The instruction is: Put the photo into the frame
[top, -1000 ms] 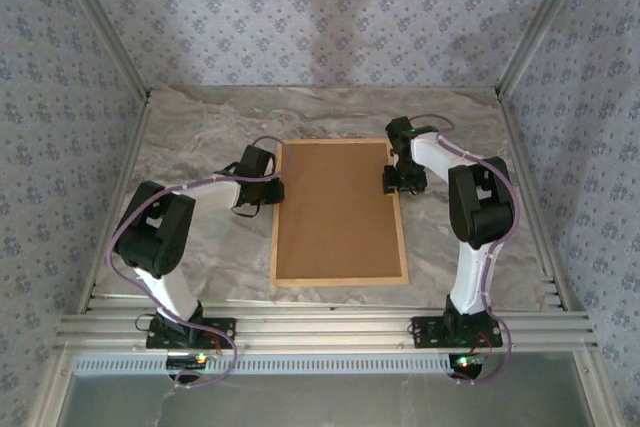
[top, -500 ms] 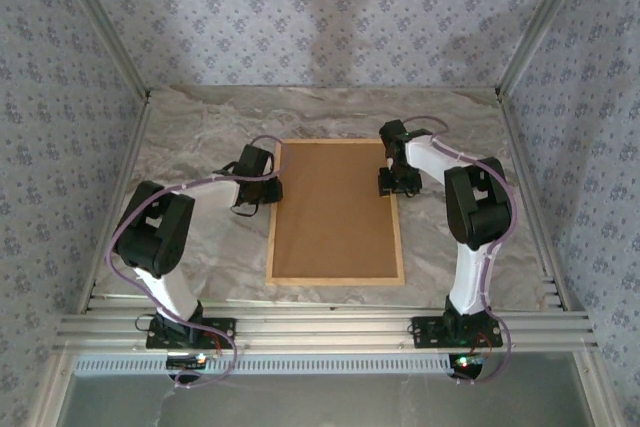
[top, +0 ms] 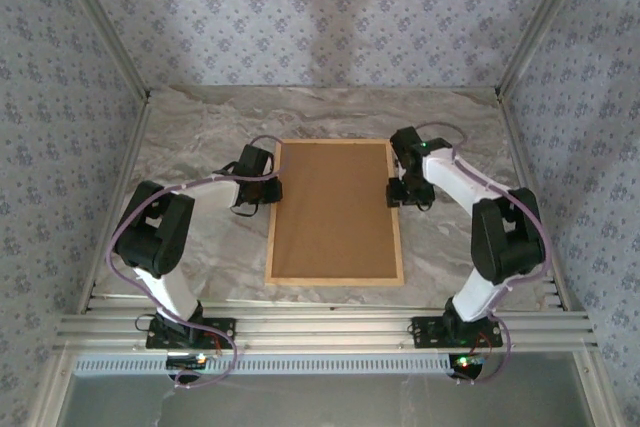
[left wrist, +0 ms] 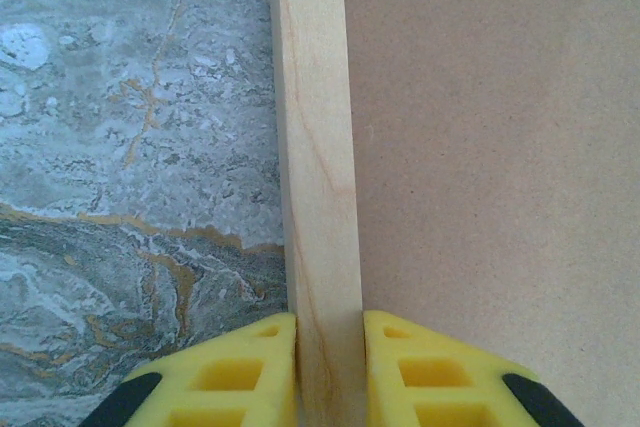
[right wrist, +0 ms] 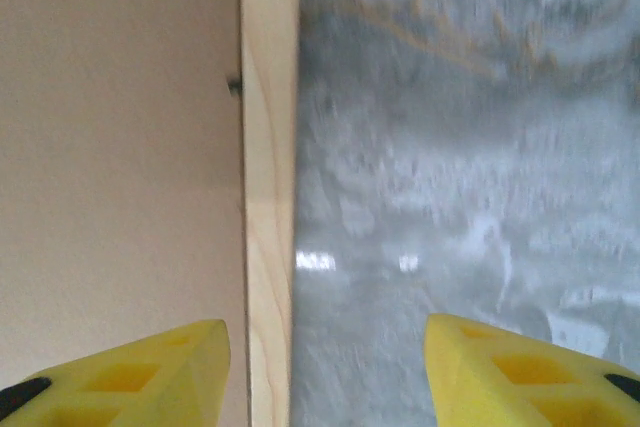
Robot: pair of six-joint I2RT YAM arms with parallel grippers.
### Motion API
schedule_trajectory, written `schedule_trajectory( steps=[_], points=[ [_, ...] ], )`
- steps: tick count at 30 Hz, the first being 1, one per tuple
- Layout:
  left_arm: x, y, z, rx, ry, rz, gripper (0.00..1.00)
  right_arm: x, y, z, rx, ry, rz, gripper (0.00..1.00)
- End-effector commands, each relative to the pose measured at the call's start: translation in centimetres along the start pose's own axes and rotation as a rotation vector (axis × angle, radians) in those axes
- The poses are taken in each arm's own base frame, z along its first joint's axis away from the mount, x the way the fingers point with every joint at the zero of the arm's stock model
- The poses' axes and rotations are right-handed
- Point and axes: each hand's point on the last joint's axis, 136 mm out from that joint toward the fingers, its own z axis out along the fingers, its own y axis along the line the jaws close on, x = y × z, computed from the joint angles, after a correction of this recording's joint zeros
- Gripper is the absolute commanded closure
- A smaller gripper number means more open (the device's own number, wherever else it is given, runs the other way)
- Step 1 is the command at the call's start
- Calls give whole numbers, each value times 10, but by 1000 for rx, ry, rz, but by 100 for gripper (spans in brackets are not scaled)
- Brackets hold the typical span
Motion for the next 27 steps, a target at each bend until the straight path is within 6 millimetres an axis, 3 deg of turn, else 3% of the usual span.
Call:
schedule_trajectory(
  steps=[1, 8, 27],
  points=[
    [51, 26, 14, -89, 169, 22, 79, 41, -4, 3, 13, 102, 24, 44],
    [50, 25, 15, -86, 166, 24, 79, 66, 8, 17, -17, 148, 18, 44],
    [49, 23, 16, -79, 165, 24, 79, 55, 6, 45, 8, 165, 11, 44]
  ],
)
